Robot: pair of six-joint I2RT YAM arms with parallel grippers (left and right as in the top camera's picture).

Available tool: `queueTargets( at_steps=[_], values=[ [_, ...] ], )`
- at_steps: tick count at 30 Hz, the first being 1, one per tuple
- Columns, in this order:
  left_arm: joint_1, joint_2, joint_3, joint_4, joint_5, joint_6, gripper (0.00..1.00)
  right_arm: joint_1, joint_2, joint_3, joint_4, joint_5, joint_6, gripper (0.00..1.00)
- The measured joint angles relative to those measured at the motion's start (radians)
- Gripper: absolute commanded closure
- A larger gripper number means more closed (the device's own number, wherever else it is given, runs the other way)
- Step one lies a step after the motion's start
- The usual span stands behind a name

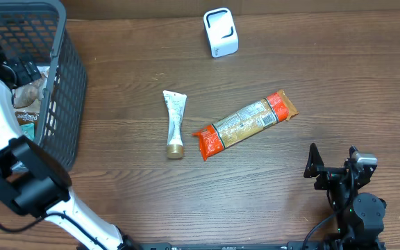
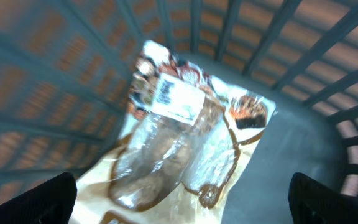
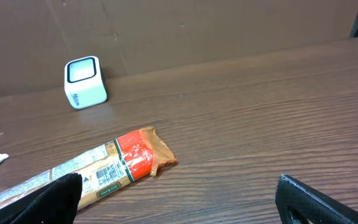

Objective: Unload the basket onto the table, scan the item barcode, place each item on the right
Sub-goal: 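Return the left gripper into the basket toward the bread bag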

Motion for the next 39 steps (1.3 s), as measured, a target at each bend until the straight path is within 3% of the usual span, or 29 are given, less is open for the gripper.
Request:
queueTargets(
  at_steps=[7,22,39],
  values=[
    [0.0,0.096,-0.008,0.018,0.022,0.053,0.0,0.0,0.0,0.0,0.0,0.0,0.0,0.0],
    [0.0,0.126,-0.008,0.063,0.029,0.227,0.0,0.0,0.0,0.0,0.001,0.0,0.0,0.0],
    [0.007,0.198,-0.008,0.081,-0.003,0.257,0.0,0.0,0.0,0.0,0.0,0.0,0.0,0.0]
  ],
)
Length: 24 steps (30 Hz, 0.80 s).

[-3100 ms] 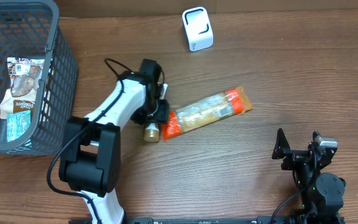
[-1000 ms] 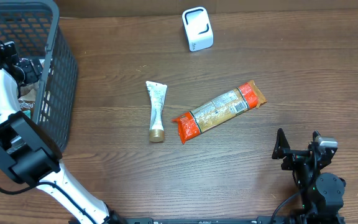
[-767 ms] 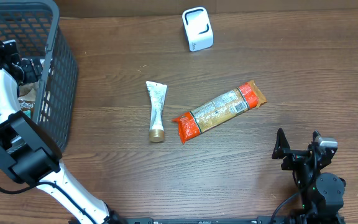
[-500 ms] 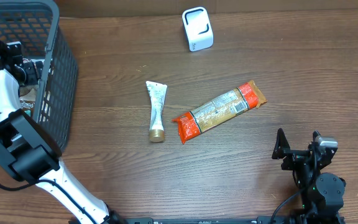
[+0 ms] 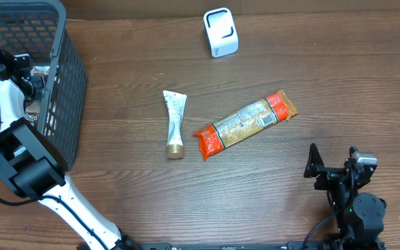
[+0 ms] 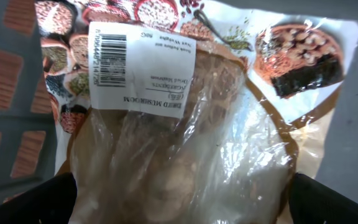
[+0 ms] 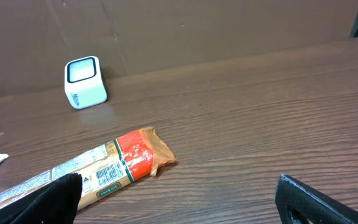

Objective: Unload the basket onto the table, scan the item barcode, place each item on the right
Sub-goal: 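Return the left gripper into the basket toward the bread bag, then grasp the clear mushroom bag with the left gripper and lift it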

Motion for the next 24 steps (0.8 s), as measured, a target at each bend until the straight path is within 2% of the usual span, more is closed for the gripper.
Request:
queueTargets(
  at_steps=[3,5,6,11,12,16,24],
  values=[
    [0.0,0.017,0.0,0.004,0.0,0.0,0.0,0.0,0.0,0.0,0.0,0.0,0.0,0.0],
    [0.0,0.025,0.001,0.009,0.003,0.0,0.09,0.0,0.0,0.0,0.0,0.0,0.0,0.0],
    [0.0,0.025,0.001,0.007,0.004,-0.003,0.19,0.0,0.0,0.0,0.0,0.0,0.0,0.0],
    [0.0,0.027,0.003,-0.022,0.051,-0.005,0.49,0.0,0.0,0.0,0.0,0.0,0.0,0.0],
    [0.0,0.027,0.004,-0.032,0.066,-0.004,0.7,0.0,0.0,0.0,0.0,0.0,0.0,0.0],
    [0.004,0.026,0.012,-0.057,0.116,-0.015,0.96,0.0,0.0,0.0,0.0,0.0,0.0,0.0],
    [0.006,0.026,0.025,-0.06,0.148,-0.093,0.96,0.0,0.0,0.0,0.0,0.0,0.0,0.0]
  ],
)
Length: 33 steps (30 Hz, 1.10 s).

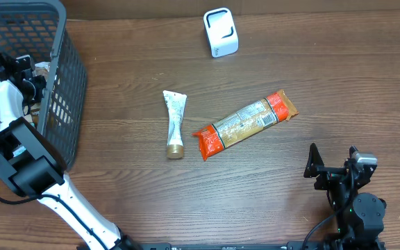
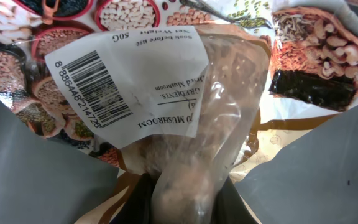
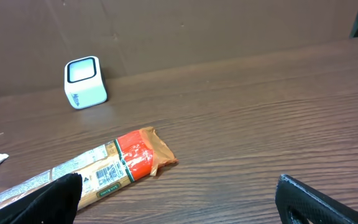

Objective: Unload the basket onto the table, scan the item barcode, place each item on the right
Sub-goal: 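Grasp the clear mushroom bag with the left gripper and lift it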

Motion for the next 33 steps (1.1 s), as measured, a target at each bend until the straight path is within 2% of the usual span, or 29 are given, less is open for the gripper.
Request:
queueTargets(
  at_steps=[6,11,16,24,28,33],
  values=[
    [0.0,-0.001,0.056,-0.076,0.01,-0.04,0.96,0.0,0.0,0.0,0.0,0.0,0.0,0.0],
    [0.0,-0.048,0.18,-0.157,0.013,-0.08,0.96,0.0,0.0,0.0,0.0,0.0,0.0,0.0],
    [0.0,-0.214,0.261,-0.219,0.014,-0.1,0.96,0.0,0.0,0.0,0.0,0.0,0.0,0.0],
    [-0.013,-0.526,0.286,-0.344,0.051,-0.183,0.96,0.0,0.0,0.0,0.0,0.0,0.0,0.0],
    [-0.079,-0.645,0.288,-0.427,0.093,-0.206,0.96,0.0,0.0,0.0,0.0,0.0,0.0,0.0],
    [-0.256,-0.705,0.296,-0.582,0.126,-0.218,0.95,0.0,0.0,0.0,0.0,0.0,0.0,0.0]
  ],
)
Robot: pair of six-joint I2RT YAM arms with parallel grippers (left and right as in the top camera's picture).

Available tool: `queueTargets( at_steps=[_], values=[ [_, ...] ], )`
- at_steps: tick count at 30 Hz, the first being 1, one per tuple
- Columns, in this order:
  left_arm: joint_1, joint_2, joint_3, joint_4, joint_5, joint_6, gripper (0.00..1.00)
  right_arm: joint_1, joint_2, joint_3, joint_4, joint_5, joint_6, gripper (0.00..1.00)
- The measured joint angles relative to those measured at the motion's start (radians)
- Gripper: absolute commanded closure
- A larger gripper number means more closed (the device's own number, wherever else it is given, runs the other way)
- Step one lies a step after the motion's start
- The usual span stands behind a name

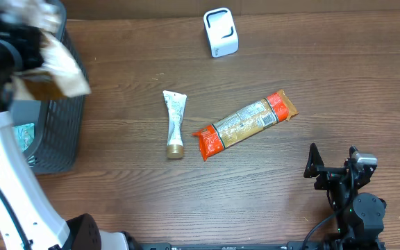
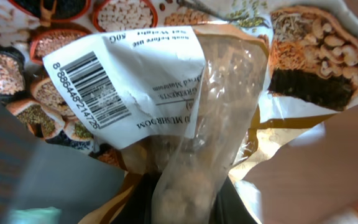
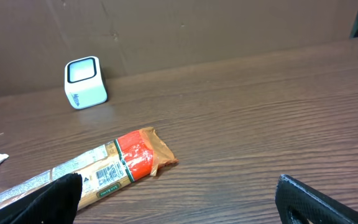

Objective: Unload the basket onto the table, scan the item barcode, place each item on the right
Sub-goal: 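Grasp the clear mushroom bag with the left gripper and lift it, then carry the mushroom bag out and release it on the table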

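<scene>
A clear bag of dried mushrooms [image 2: 229, 81] with a white barcode label [image 2: 117, 81] fills the left wrist view. My left gripper [image 2: 179, 202] is shut on its lower end. From overhead the bag [image 1: 55, 66] hangs blurred, high above the basket's right rim, under my left gripper [image 1: 19, 48]. The white scanner [image 1: 220, 32] stands at the back middle of the table, also in the right wrist view [image 3: 84, 82]. My right gripper [image 3: 179, 205] rests open and empty at the front right [image 1: 333, 170].
The dark mesh basket [image 1: 57, 139] stands at the left edge with a teal packet inside. A white tube with a gold cap [image 1: 175, 123] and an orange-ended snack package [image 1: 245, 123] lie mid-table.
My left gripper, shut on the mushroom bag down inside the basket, now holds it lifted clear above the basket's right rim. The right arm has not moved.
My left gripper hung open above the mushroom bag in the basket, then lower and close over it. Then it was shut on the bag's end inside the basket. Now the bag is up out of the basket. The right gripper stayed still and open.
</scene>
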Motion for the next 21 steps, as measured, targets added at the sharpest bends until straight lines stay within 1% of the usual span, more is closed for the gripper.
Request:
queueTargets(
  at_steps=[4,7,10,15,21],
  values=[
    [-0.141,0.017,-0.064,-0.053,0.004,-0.006,0.96,0.0,0.0,0.0,0.0,0.0,0.0,0.0],
    [-0.22,0.056,-0.163,-0.048,-0.032,-0.031,0.95,0.0,0.0,0.0,-0.001,0.0,0.0,0.0],
    [-0.27,0.108,-0.288,-0.003,-0.089,-0.058,0.95,0.0,0.0,0.0,-0.001,0.0,0.0,0.0],
    [-0.311,0.196,-0.508,0.187,-0.143,-0.073,0.96,0.0,0.0,0.0,0.0,0.0,0.0,0.0],
    [-0.343,0.261,-0.706,0.434,-0.163,-0.084,0.96,0.0,0.0,0.0,0.0,0.0,0.0,0.0]
  ],
)
